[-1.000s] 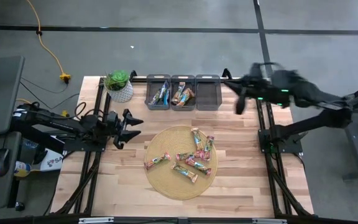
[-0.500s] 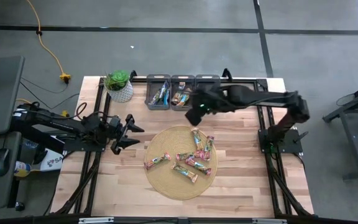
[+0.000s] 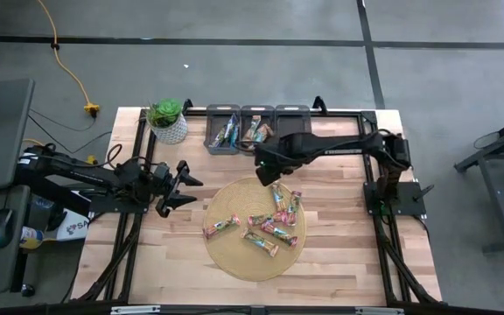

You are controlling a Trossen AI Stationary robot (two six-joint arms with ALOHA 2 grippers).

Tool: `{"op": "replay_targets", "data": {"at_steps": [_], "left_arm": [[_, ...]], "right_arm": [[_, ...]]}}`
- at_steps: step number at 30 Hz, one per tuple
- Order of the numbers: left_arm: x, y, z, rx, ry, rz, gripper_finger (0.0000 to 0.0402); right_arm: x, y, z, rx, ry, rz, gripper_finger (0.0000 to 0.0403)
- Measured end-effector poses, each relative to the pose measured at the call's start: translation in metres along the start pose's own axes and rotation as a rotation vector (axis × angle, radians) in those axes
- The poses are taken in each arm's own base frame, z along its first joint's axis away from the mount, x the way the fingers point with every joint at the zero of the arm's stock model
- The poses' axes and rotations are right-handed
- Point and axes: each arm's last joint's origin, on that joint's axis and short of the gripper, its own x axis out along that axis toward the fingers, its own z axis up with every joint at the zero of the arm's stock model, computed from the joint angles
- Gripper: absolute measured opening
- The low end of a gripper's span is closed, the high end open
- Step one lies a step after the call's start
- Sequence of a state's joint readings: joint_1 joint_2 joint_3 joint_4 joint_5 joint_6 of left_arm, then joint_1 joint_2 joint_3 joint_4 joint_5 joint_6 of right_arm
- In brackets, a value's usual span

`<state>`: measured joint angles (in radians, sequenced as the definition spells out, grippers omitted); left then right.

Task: Pick and place Granola Bars by type
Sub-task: Put the yellow granola bar into the middle black bin

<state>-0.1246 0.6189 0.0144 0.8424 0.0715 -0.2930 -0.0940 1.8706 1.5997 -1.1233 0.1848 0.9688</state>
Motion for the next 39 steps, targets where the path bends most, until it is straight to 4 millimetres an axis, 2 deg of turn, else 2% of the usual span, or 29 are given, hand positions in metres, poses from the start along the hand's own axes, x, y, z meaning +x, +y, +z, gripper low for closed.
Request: {"op": "replay_targets", "data": {"at_steps": [7, 16, 22, 35, 39], "left_arm": [[0.0, 0.0, -0.001, -0.001, 0.011, 0.003, 0.0248], [0.0, 0.002, -0.005, -0.007, 0.052, 0.016, 0.0248], [0.0, 0.002, -0.006, -0.008, 0.059, 0.018, 0.0248], [0.0, 0.002, -0.006, -0.004, 0.057, 0.028, 0.0248], [0.0, 0.002, -0.006, -0.004, 0.059, 0.029, 0.0248]], "right_arm": [[0.03, -0.002, -0.01, 0.066, 0.034, 0.024, 0.0207], [0.059, 0.001, -0.028, 0.095, 0.097, 0.13, 0.0255], [0.067, 0.0, -0.037, 0.099, 0.113, 0.128, 0.0275], [0.08, 0.002, -0.045, 0.131, 0.112, 0.18, 0.0275], [0.09, 0.005, -0.046, 0.134, 0.134, 0.176, 0.0275]]}}
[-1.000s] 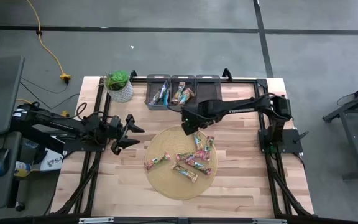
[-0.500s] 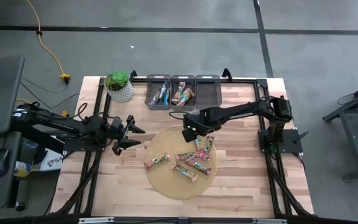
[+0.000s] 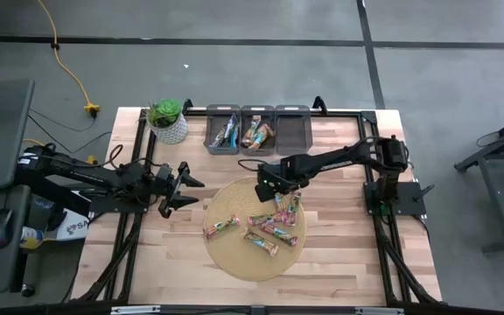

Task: Pick and place Granola Bars by type
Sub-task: Put the yellow granola bar into the middle black bin

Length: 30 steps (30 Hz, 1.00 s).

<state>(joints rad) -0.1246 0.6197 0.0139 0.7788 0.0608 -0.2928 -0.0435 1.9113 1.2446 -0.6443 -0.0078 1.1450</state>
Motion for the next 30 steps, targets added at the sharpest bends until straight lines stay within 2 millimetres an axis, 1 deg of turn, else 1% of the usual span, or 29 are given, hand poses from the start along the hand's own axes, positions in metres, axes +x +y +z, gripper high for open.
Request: {"op": "replay_targets", "data": {"at_steps": [3, 13, 25, 30], "left_arm": [[0.0, 0.0, 0.0, 0.0, 0.0, 0.0, 0.0248], [0.0, -0.0001, 0.0003, 0.0, -0.003, -0.001, 0.0248], [0.0, -0.0001, 0.0003, 0.0, -0.003, -0.001, 0.0248], [0.0, -0.0001, 0.0003, 0.0, -0.003, -0.001, 0.0248]], "right_arm": [[0.0087, -0.0002, -0.0009, 0.0, 0.027, -0.011, 0.0275], [0.0106, -0.0003, -0.0005, 0.027, 0.025, -0.016, 0.0272], [0.0112, -0.0024, -0.001, 0.016, 0.017, -0.043, 0.021], [0.0114, -0.0027, -0.0011, 0.002, 0.019, -0.046, 0.0193]]}}
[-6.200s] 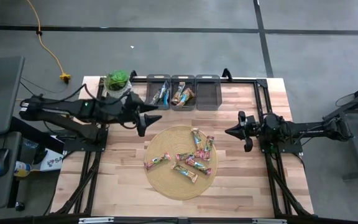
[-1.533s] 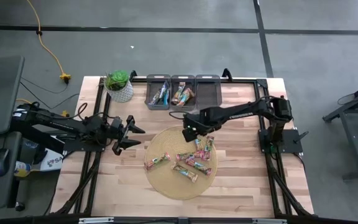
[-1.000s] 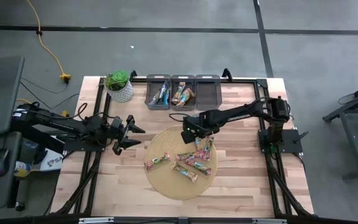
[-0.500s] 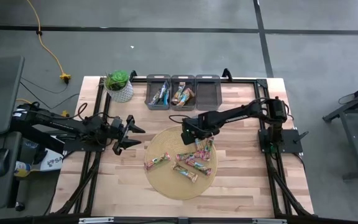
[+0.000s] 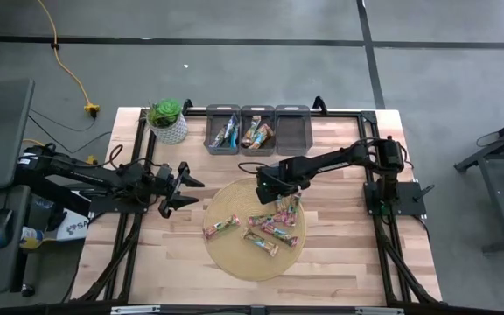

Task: Pick and place Granola Bars by type
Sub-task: Put the yellow granola bar into the middle black bin

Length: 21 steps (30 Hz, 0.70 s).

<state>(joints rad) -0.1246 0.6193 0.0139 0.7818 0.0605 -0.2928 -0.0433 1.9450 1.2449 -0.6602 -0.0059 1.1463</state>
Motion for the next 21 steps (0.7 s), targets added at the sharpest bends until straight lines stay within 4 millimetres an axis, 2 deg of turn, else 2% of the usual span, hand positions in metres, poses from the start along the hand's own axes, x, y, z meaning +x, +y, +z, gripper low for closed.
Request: {"op": "replay_targets", "data": {"at_steps": [21], "left_arm": [[0.0, 0.0, -0.0001, 0.0, 0.0, 0.0, 0.0248]], "right_arm": [[-0.0001, 0.0013, 0.0006, -0.028, -0.003, 0.008, 0.0128]]}}
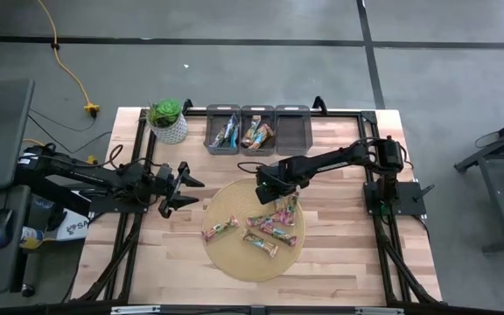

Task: Pick and place Granola Bars by type
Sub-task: Put the yellow granola bar into the middle black bin

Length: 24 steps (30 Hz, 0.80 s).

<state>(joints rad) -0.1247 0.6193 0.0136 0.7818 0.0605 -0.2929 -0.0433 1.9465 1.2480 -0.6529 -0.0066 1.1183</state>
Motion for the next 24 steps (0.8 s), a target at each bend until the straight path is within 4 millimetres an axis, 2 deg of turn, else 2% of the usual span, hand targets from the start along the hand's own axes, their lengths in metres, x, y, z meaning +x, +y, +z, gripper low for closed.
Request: {"op": "replay_targets", "data": {"at_steps": [13, 24], "left_arm": [[0.0, 0.0, 0.0, 0.0, 0.0, 0.0, 0.0248], [0.0, 0.0, 0.0, 0.0, 0.0, 0.0, 0.0248]], "right_arm": [[-0.003, 0.005, 0.002, -0.001, -0.023, 0.057, 0.0103], [-0.005, 0.012, 0.007, -0.018, -0.061, 0.135, 0.0101]]}}
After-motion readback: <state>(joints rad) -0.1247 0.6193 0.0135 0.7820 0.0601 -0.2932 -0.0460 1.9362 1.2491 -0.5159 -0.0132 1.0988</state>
